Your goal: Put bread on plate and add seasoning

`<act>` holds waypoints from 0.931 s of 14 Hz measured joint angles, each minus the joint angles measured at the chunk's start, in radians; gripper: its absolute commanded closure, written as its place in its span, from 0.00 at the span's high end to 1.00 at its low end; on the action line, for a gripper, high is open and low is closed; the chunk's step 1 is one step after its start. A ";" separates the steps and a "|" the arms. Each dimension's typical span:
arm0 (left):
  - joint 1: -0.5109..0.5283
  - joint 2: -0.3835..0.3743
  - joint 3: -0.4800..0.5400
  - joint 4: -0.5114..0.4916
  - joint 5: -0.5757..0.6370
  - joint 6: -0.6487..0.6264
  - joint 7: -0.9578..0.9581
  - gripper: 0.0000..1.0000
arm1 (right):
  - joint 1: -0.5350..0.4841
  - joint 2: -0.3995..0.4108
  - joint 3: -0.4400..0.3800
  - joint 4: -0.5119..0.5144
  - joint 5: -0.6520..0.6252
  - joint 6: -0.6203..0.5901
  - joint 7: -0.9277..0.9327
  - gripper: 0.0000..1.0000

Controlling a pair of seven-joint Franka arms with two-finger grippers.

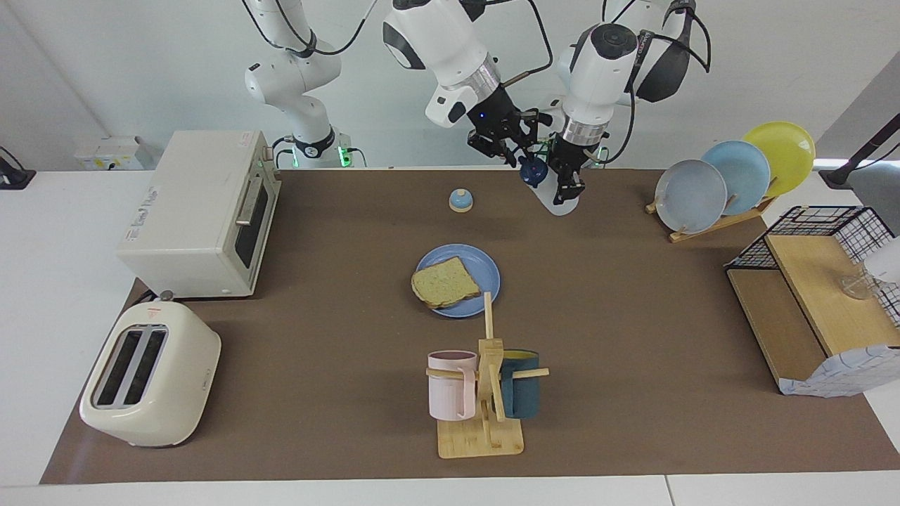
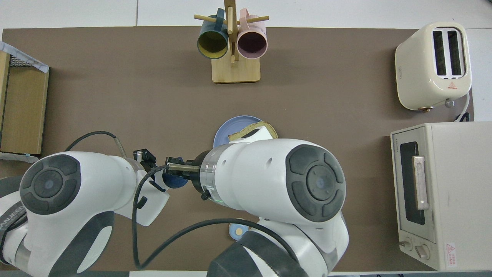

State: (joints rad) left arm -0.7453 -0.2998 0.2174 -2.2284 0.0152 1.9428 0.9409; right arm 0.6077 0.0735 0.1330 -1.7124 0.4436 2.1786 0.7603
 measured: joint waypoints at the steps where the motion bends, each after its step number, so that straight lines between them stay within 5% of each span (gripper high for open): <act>1: 0.000 0.000 0.000 0.000 0.000 0.000 0.000 0.00 | 0.000 0.000 0.000 -0.001 0.000 0.000 -0.001 0.15; 3: 0.000 0.000 0.000 0.000 0.000 0.000 0.000 0.00 | 0.000 0.000 0.000 -0.001 0.000 0.000 -0.001 0.00; 13: 0.005 -0.001 0.008 0.010 0.000 0.025 -0.017 0.00 | -0.005 0.000 -0.003 -0.010 0.074 0.091 0.031 0.00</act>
State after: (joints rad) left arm -0.7399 -0.3005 0.2258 -2.2181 0.0155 1.9680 0.9241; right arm 0.6025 0.0737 0.1301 -1.7227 0.5177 2.2699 0.7910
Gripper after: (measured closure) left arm 0.520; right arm 0.868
